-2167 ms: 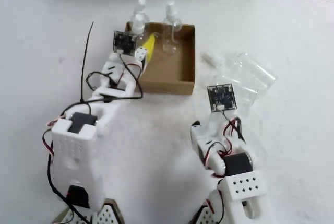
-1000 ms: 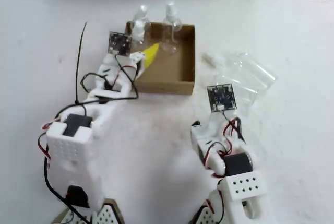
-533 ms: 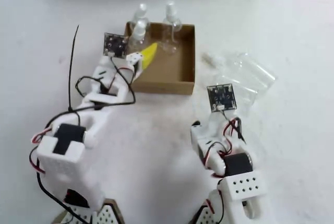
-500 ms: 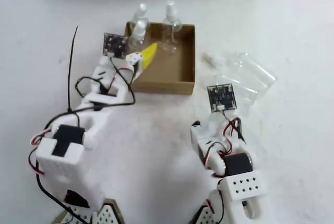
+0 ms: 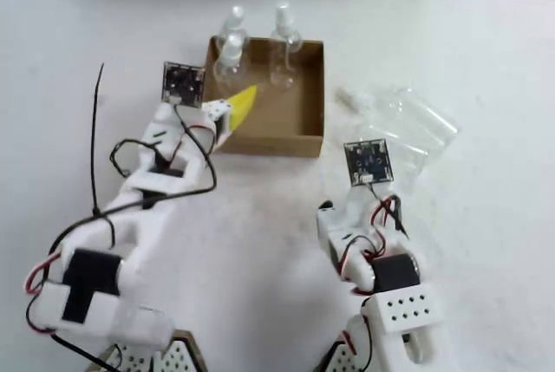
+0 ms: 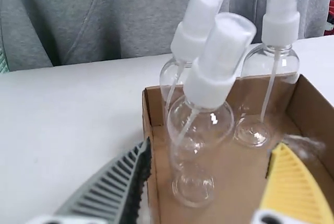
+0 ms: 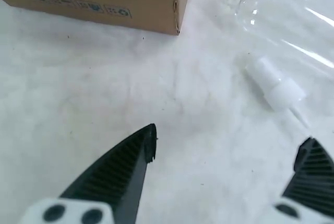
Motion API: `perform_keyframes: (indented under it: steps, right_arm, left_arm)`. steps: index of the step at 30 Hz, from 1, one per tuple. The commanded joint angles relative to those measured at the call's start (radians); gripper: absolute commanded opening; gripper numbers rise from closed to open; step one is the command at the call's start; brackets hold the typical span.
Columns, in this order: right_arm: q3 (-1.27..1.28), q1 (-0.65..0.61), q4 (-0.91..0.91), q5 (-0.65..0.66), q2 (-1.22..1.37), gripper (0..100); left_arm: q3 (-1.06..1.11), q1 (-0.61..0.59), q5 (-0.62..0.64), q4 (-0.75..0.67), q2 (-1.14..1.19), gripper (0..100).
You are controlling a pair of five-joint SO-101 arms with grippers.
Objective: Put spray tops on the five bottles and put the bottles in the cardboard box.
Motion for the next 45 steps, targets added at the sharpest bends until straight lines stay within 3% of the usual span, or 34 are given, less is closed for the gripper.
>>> perform_keyframes:
  steps: [1, 17, 25, 38, 41, 45]
  right_arm:
    - [-0.009, 0.007, 0.002, 0.011, -0.01, 38.2]
    - [-0.008, 0.007, 0.002, 0.011, -0.007, 38.2]
    - [0.0, 0.007, 0.002, 0.011, -0.01, 38.2]
    - [0.011, 0.024, 0.002, 0.012, -0.012, 38.0]
    - [0.008, 0.097, 0.002, 0.069, -0.012, 37.9]
    - [-0.04, 0.199, 0.008, 0.124, -0.012, 36.6]
  left_arm:
    - [0.026, 0.012, -0.008, 0.123, -0.163, 35]
    - [0.175, 0.004, 0.0, 0.71, -0.704, 35]
    - [0.368, -0.035, -0.003, 0.844, -0.977, 35]
    - [0.695, -0.142, -0.003, 0.91, -1.348, 34]
    - [0.706, -0.139, -0.006, 1.017, -1.428, 29]
    - [0.715, -0.136, -0.008, 1.117, -1.521, 9]
